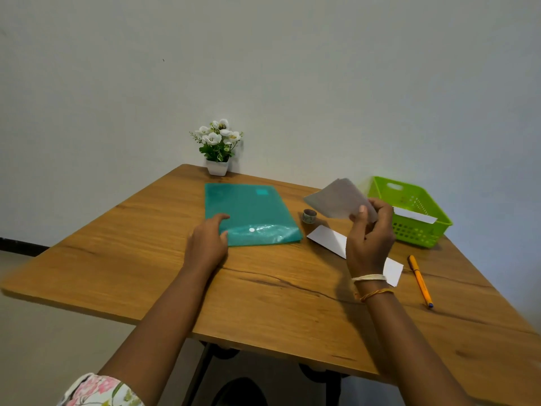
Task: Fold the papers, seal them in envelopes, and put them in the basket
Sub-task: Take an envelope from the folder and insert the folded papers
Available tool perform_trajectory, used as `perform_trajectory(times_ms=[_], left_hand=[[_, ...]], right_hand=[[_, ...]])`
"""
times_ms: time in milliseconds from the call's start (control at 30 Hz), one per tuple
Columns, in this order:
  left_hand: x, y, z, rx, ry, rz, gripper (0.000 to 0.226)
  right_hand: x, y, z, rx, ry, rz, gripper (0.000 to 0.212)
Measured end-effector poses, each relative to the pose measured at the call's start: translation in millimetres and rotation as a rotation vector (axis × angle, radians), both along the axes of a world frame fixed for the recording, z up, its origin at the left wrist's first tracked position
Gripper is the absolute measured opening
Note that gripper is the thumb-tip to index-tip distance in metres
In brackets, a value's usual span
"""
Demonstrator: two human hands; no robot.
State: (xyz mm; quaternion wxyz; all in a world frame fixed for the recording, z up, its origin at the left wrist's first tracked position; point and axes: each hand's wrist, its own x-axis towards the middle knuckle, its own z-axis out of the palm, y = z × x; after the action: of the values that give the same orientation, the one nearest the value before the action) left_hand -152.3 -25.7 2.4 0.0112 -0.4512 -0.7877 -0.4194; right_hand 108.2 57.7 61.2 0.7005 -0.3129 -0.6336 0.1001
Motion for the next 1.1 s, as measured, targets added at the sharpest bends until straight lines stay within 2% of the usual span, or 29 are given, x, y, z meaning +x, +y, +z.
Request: perform_trajectory(times_ms=[67, 133, 200, 267, 333, 400, 633, 833, 1033, 1100], left_hand=[[0.3, 1.9, -1.6, -0.041, 0.163, 0.106, 0.037], [4.3, 2.8, -0.5, -0.098, 0.291, 0.116, 0.035], [13.2, 3.4, 0.1, -0.097, 0.416, 0.03, 0.031], [27.9, 4.6, 1.1, -0.093, 0.477, -0.145, 0.034], [41.6, 7.4, 1.1, -0.181, 0.463, -0.323, 0.044], [46.5, 10.3, -0.2, -0.281, 0.428, -0.384, 0.05], [25.8, 5.2, -5.6, -0.367, 0.344, -0.147, 0.049], [15.9, 5.0, -6.3, -0.416, 0.283, 0.106, 0.062], [17.9, 5.1, -3.4, -0.433, 0.334, 0.14, 0.064], [25.5, 6.7, 0.5, -0.358, 0.402, 0.087, 0.057]], right_hand=[[-1.8, -3.6, -10.1, -0.014, -0.035, 0.05, 0.018], [-3.7, -6.9, -20.1, -0.03, -0.085, 0.094, 0.014], [-5.4, -9.9, -29.8, -0.056, -0.139, 0.126, 0.016], [-7.2, -11.3, -37.6, -0.068, -0.22, 0.135, 0.021], [-9.4, -11.3, -42.2, -0.064, -0.324, 0.13, 0.023], [-10.6, -10.5, -44.8, -0.048, -0.411, 0.123, 0.023], [-12.8, -16.3, -50.9, 0.006, -0.549, 0.228, 0.022], [-15.4, -18.4, -53.7, -0.072, -0.661, 0.346, 0.024], [-15.7, -10.3, -59.9, -0.325, -0.788, 0.392, 0.025], [-16.8, -6.3, -62.4, -0.37, -0.819, 0.411, 0.029]])
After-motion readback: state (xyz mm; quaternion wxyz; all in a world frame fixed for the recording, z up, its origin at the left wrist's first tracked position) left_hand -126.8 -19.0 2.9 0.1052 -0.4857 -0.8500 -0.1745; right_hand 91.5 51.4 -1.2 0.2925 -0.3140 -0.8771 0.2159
